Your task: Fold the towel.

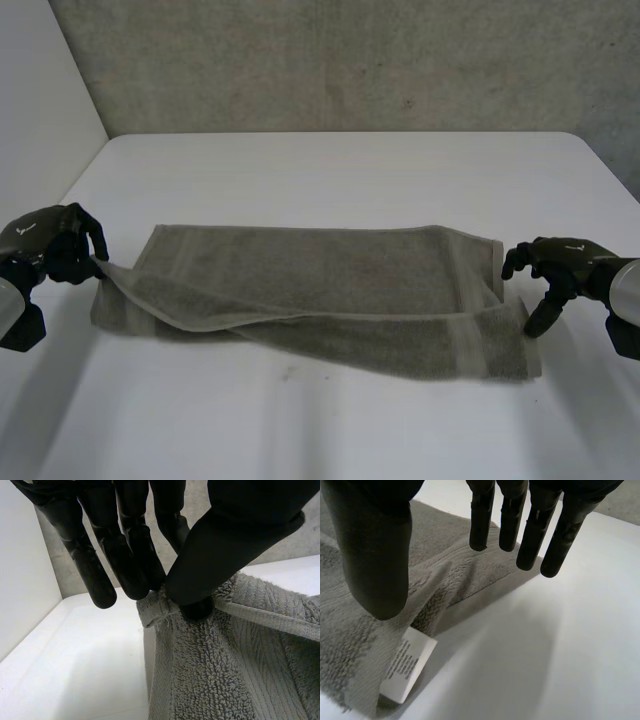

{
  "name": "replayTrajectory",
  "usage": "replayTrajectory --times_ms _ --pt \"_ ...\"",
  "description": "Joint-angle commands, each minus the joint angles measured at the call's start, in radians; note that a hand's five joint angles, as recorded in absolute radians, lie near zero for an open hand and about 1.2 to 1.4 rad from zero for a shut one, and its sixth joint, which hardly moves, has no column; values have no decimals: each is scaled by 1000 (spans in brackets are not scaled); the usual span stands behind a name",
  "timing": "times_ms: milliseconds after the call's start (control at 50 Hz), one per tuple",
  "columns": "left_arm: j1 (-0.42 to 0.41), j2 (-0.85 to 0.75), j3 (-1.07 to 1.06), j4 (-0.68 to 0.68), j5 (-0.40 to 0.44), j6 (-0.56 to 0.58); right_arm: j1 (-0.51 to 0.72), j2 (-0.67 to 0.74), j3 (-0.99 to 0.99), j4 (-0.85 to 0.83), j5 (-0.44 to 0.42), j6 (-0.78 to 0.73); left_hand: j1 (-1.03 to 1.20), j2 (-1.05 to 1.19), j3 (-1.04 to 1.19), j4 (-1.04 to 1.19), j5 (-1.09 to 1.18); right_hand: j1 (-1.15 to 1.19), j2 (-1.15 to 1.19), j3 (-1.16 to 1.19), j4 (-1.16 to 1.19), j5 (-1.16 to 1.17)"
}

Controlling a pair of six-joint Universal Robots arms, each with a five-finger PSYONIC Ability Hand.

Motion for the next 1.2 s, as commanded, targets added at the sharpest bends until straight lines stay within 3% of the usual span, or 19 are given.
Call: replayTrajectory --times_ms 20,340,720,940,1040,1080,1200 --pt "0 3 0 0 0 0 4 60 -63 47 16 16 213 178 179 177 192 -7 -15 -10 -11 22" --pt "0 6 0 1 0 0 44 127 -109 112 11 58 213 178 179 177 192 120 111 116 115 149" --pt "5 7 0 1 2 -2 41 85 -103 145 5 53 213 178 179 177 192 935 926 931 930 964" --pt "9 50 11 -12 3 -5 37 -86 -65 144 -30 41 213 178 179 177 192 935 926 931 930 964" --pt "11 176 29 -32 3 -17 30 -265 -85 147 -84 49 213 178 179 177 192 935 926 931 930 964" --pt "12 285 58 -64 3 -29 30 -419 -124 150 -122 58 213 178 179 177 192 935 926 931 930 964" --pt "11 425 112 -135 6 -118 29 -541 -217 191 -144 90 213 178 179 177 192 935 926 931 930 964"
